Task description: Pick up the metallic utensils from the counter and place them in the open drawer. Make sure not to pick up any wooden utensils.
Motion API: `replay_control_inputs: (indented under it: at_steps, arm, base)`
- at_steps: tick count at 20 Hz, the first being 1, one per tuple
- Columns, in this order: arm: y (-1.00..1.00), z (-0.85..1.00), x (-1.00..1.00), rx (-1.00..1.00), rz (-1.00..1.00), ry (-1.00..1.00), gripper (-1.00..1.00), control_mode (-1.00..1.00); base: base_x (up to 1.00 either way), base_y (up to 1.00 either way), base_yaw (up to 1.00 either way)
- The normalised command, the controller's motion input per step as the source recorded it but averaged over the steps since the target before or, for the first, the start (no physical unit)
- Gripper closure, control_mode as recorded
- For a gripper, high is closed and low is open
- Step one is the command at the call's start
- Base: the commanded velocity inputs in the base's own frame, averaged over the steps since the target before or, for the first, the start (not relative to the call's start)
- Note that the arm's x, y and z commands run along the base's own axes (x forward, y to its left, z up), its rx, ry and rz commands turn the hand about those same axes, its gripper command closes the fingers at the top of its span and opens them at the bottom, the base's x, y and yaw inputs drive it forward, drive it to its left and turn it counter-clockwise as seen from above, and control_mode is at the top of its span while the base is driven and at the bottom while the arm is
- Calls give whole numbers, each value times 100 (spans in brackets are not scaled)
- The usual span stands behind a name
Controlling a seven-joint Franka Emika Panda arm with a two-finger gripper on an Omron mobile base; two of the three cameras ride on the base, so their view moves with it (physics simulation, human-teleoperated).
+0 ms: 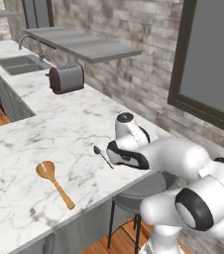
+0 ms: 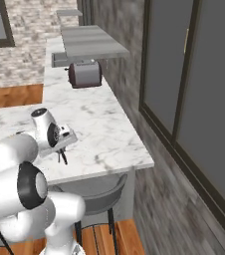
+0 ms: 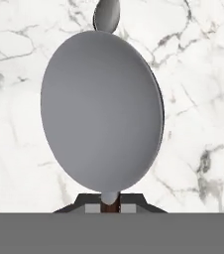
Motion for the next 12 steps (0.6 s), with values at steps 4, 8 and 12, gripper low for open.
replay_control_inputs:
  at_steps: [4,8,12]
  arm:
    - [0,100,-60,-2,0,-24,100,-100]
    - [-11,100,-64,0,0,-11,100,-100]
    - [-1,100,-35,0,0,0,100,-100]
  base:
    - [0,0,0]
    - [0,0,0]
    - [0,0,0]
